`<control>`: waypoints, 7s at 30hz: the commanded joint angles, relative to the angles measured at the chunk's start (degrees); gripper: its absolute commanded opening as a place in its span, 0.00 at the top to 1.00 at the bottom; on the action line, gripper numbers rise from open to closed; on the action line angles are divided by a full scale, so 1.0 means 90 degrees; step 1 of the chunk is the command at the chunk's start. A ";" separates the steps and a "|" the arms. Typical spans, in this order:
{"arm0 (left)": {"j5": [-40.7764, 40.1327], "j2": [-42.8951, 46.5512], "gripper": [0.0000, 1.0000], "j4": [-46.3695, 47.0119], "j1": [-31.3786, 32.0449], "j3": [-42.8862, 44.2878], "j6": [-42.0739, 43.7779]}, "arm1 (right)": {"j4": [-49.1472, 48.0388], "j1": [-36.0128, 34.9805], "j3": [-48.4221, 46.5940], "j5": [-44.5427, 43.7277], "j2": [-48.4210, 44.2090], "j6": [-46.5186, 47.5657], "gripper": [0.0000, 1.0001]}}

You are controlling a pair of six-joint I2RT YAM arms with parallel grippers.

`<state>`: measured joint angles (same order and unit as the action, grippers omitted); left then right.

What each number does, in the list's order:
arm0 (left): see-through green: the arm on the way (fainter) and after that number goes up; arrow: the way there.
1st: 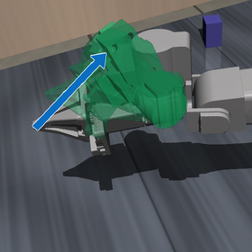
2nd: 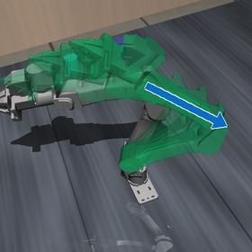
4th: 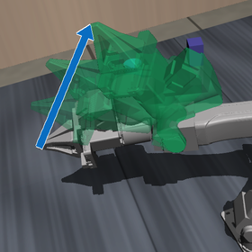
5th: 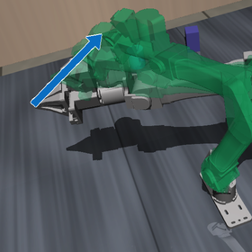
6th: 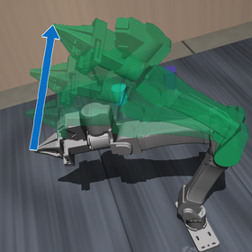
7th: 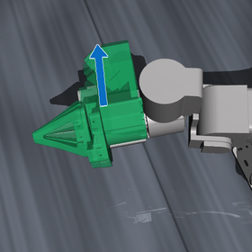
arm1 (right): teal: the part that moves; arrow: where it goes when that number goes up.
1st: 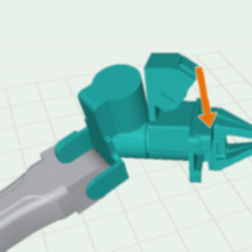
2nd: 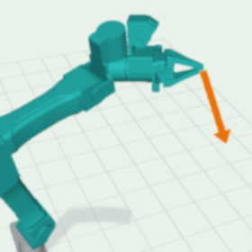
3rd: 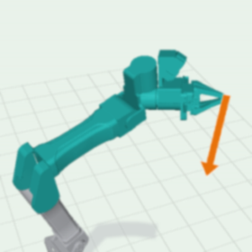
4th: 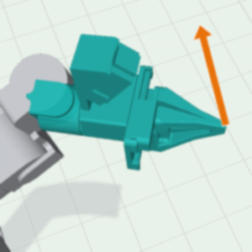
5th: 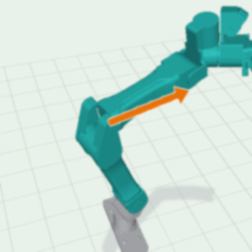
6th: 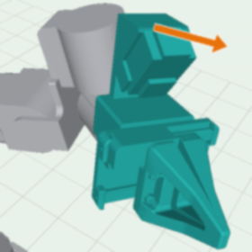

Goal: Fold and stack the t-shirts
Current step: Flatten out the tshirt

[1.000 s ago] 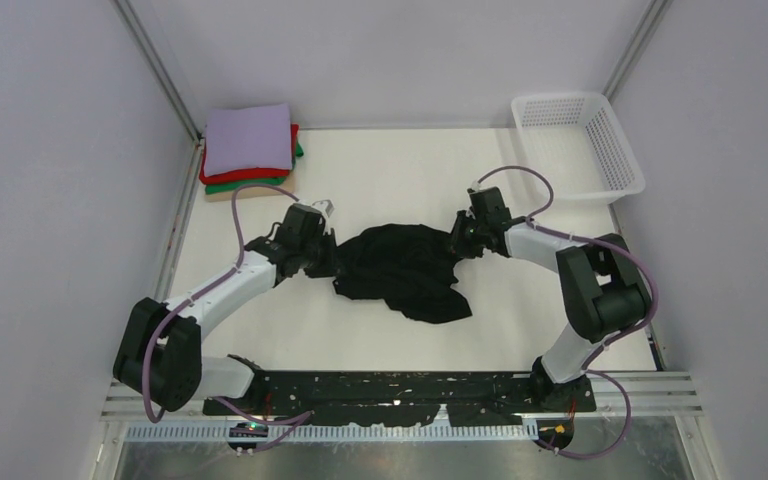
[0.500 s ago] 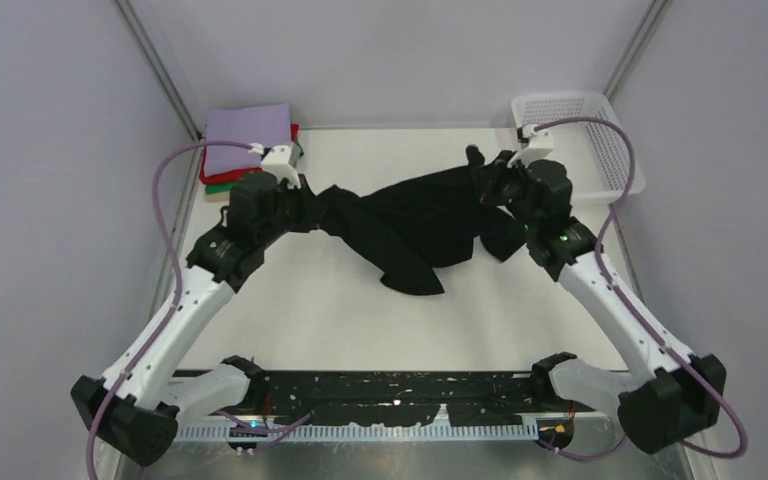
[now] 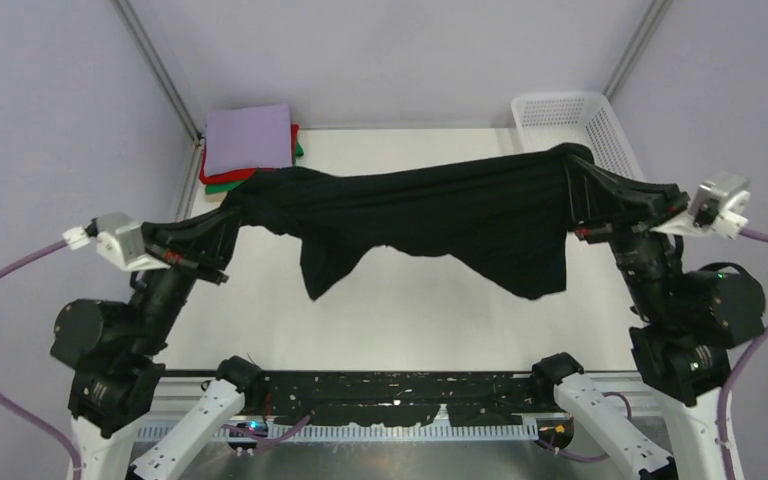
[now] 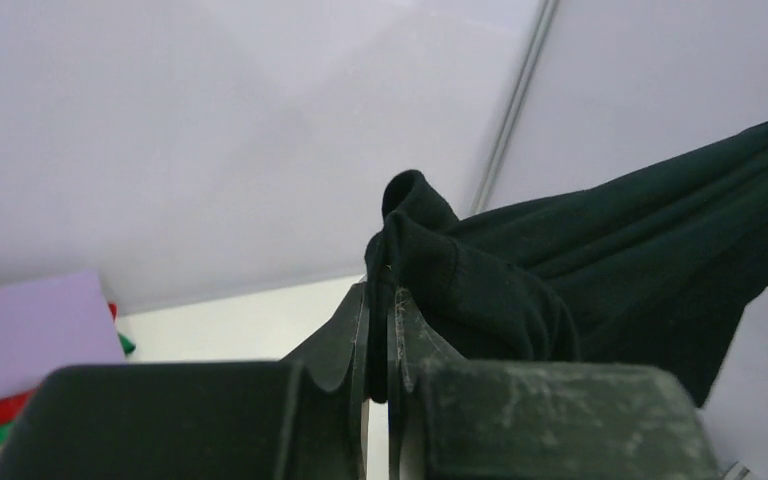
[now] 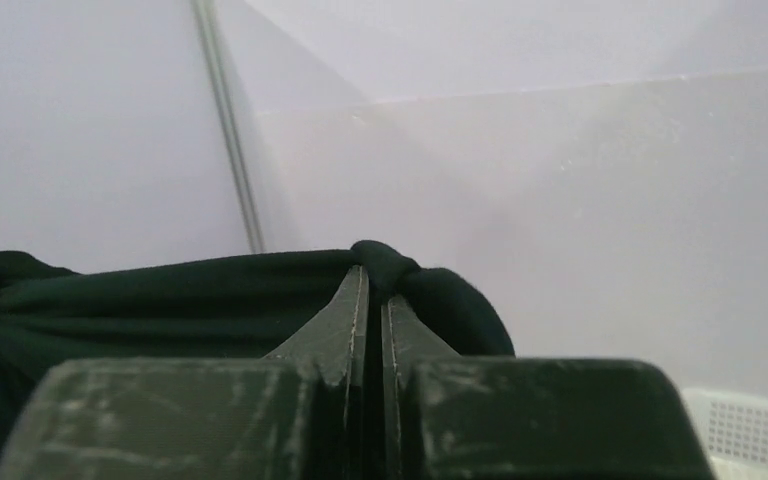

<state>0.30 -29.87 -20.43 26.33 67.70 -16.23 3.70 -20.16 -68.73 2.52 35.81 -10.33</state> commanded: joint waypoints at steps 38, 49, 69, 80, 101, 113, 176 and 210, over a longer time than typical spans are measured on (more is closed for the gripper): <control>0.0521 -0.3643 0.00 -0.0500 -0.1788 -0.2028 -0.1764 | 0.0648 0.1048 0.2254 -0.1559 0.2937 -0.1880 0.04; 0.0195 -0.3126 0.00 -0.0955 0.0744 -0.3361 -0.2412 | 0.0894 0.1858 0.4090 -0.1267 0.0960 -0.2032 0.05; -0.0290 -0.5977 0.43 -0.0910 0.1592 -0.2430 -0.2565 | 0.1376 0.2008 0.3874 -0.1099 0.1629 -0.1743 0.05; -0.0843 -0.6758 0.67 -0.1351 0.1744 -0.2003 -0.2781 | 0.1377 0.2057 0.3913 -0.1066 0.1672 -0.1728 0.04; -0.1506 -0.5213 1.00 -0.1712 0.1782 -0.2541 -0.2924 | 0.2452 0.2080 0.4400 -0.0202 0.2018 -0.2024 0.26; -0.1710 -0.4982 1.00 -0.1757 0.1782 -0.2737 -0.2931 | 0.1535 0.1905 0.4481 -0.0457 0.3440 -0.2168 0.49; -0.5135 -0.2498 1.00 0.0144 0.1349 0.3133 0.2836 | 0.2631 0.1861 -0.1519 0.0137 -0.0092 -0.0495 0.95; -0.0298 -0.8443 0.00 -0.1222 -0.0835 0.2324 -0.2447 | -0.0733 0.1826 0.2356 0.0808 0.4909 -0.1312 0.05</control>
<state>-6.90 -106.30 -35.22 19.09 92.42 -28.77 -0.54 -3.33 -50.48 6.02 80.49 -20.08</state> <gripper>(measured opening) 0.994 0.956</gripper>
